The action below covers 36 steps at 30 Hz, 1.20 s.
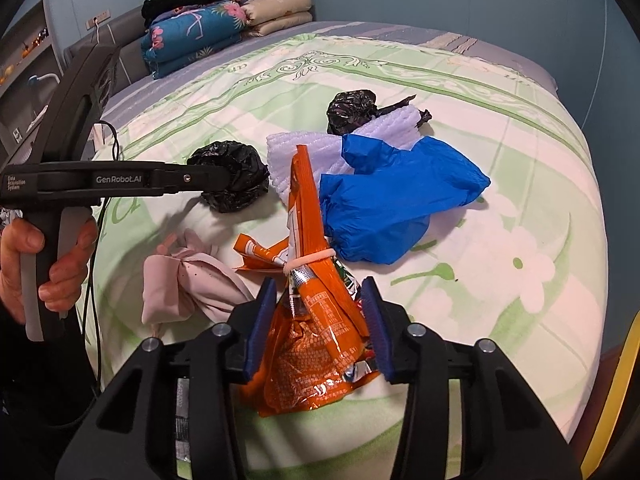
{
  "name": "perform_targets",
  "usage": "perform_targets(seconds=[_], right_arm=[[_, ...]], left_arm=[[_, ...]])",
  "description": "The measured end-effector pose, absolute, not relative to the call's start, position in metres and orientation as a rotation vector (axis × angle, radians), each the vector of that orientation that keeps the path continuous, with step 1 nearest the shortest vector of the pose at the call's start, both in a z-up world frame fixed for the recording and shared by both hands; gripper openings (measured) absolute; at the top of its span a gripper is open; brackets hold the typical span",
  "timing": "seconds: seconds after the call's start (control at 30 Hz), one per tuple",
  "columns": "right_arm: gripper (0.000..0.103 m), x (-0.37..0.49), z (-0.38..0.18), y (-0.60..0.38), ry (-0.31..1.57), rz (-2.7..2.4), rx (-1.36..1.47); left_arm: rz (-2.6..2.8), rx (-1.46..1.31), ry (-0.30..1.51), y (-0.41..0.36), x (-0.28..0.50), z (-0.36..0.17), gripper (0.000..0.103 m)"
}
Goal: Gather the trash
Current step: 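Grasp the black plastic bag with the left tool while the right tool grasps the orange wrapper, then lift and carry the black bag and orange wrapper over the yellow-rimmed bin with both tools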
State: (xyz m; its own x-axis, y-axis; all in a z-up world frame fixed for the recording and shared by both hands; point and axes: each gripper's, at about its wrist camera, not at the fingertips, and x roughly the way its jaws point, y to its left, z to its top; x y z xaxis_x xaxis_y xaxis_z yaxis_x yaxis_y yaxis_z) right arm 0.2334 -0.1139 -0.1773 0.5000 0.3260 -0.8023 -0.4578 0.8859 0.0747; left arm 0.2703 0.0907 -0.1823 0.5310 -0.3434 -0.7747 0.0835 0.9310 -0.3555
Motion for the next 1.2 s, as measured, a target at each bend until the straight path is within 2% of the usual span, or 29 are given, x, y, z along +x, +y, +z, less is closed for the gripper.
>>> perform_targets(seconds=[0.33,1.0,1.2], right_arm=[[0.027,0.234,-0.171,-0.12,0.9,0.432,-0.171],[0.025,0.243,-0.143,-0.201,0.821,0.153,-0.1],[0.025,0.235,-0.122,-0.227,0.759,0.117,-0.045]], left_arm=[[-0.276,-0.346,0.903,0.104,0.257,-0.17,0.043],[-0.286,-0.259,0.8,0.094,0.241,-0.15,0.043],[-0.278,-0.222,0.73,0.09,0.228,-0.128,0.043]])
